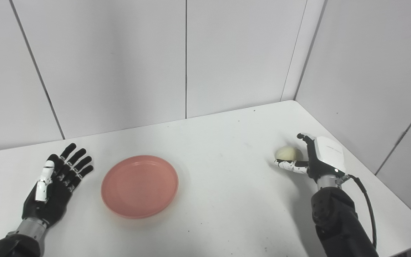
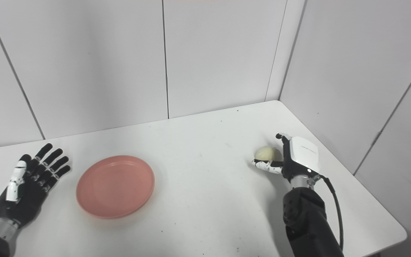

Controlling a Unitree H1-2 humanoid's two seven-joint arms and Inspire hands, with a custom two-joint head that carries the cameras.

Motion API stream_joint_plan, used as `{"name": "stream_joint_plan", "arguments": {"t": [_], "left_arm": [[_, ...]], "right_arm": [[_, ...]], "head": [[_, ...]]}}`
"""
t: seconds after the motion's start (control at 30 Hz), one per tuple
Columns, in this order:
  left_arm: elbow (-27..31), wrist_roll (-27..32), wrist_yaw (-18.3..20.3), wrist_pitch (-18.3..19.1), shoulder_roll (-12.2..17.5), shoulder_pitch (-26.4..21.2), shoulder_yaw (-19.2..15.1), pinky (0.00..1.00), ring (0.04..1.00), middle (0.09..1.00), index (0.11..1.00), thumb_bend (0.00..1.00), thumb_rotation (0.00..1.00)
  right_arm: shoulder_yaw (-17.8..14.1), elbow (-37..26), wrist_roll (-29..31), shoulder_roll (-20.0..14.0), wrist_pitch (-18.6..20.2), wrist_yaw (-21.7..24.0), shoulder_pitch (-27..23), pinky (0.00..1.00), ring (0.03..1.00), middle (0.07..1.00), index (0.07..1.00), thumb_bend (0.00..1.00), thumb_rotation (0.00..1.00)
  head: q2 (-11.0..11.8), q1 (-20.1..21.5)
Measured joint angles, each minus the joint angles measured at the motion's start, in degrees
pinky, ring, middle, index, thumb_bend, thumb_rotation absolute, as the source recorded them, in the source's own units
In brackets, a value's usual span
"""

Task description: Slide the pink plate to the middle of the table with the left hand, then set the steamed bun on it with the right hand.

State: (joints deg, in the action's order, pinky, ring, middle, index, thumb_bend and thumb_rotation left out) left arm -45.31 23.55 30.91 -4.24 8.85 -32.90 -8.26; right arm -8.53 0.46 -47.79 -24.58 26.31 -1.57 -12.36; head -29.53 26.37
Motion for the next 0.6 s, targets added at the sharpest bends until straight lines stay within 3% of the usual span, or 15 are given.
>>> {"name": "stream_joint_plan", "arguments": {"t": [0.6], "left_arm": [[1.5, 0.0, 0.3, 0.8, 0.3, 0.7, 0.0, 0.87, 0.882, 0.914, 0.918, 0.5, 0.89]], "right_arm": [[2.6, 7.7, 4.0, -1.6, -0.6, -4.2, -2.6, 0.63, 0.767, 0.82, 0.78, 0.88, 0.45]], "head": [[-0.7, 0.3]]}}
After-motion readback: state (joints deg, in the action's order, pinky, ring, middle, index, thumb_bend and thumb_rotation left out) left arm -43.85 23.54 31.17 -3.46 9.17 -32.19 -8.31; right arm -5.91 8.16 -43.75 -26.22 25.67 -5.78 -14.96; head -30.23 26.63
